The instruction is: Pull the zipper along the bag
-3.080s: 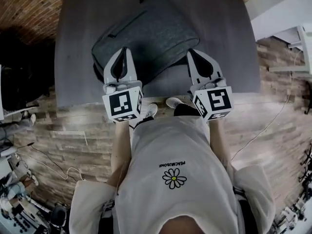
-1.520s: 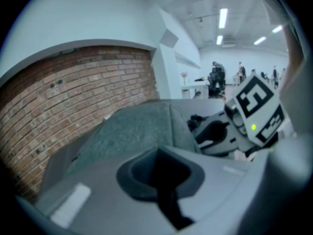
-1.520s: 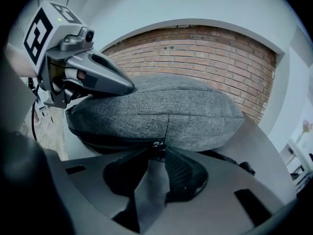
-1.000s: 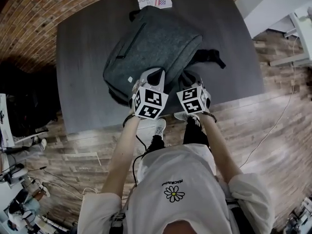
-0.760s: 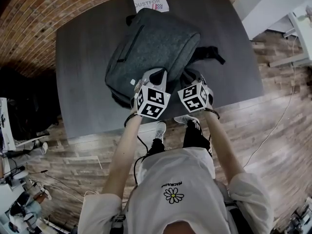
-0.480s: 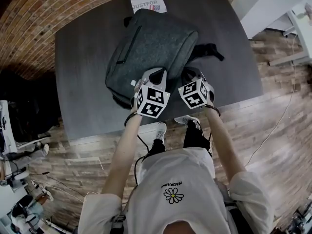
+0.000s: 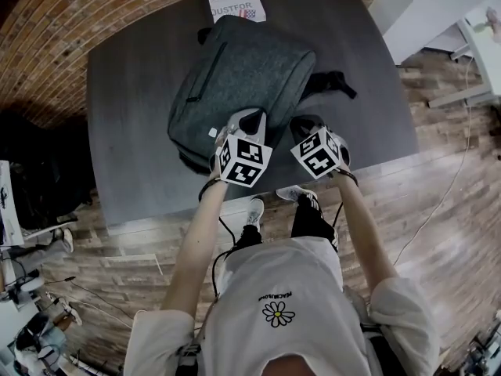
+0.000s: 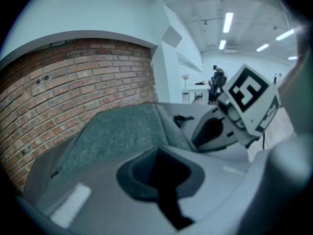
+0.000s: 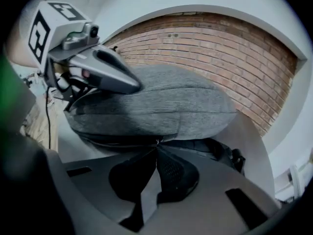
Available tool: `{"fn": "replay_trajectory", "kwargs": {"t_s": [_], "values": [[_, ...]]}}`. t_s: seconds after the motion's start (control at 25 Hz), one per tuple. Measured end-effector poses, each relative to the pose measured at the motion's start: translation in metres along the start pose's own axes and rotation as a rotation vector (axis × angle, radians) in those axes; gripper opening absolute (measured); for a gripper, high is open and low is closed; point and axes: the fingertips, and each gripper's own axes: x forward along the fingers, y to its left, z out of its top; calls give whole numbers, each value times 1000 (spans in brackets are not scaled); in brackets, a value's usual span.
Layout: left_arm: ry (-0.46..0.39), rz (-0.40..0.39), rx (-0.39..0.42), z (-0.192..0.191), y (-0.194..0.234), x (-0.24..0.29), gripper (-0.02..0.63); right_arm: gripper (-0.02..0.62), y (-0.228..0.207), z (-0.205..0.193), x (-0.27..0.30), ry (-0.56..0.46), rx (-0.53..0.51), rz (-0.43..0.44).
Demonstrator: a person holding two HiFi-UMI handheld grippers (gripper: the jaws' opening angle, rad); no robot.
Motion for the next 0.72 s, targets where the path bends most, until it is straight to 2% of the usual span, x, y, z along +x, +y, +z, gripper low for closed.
{"fn": "replay_trajectory", "kwargs": {"t_s": [0.12,0.4,0.52,0.64,0.72], "values": [[2,-12,-13,-2,4,0,-2,6,47,0,-2,20,-122,114],[-6,-16,-13,-1,4,0,-2,6,122,-1,-16,2,-98,214],[-14,-36,-24,0,3,1,-2,6,134,-1,-15,6,-89,216],[-39,-131,-67,5,1,-10,0,6,135,-4,-14,32,-81,180],[-67,-116,-48,6,14,-28,0,6,134,-5,-13,48,-98,158]]}}
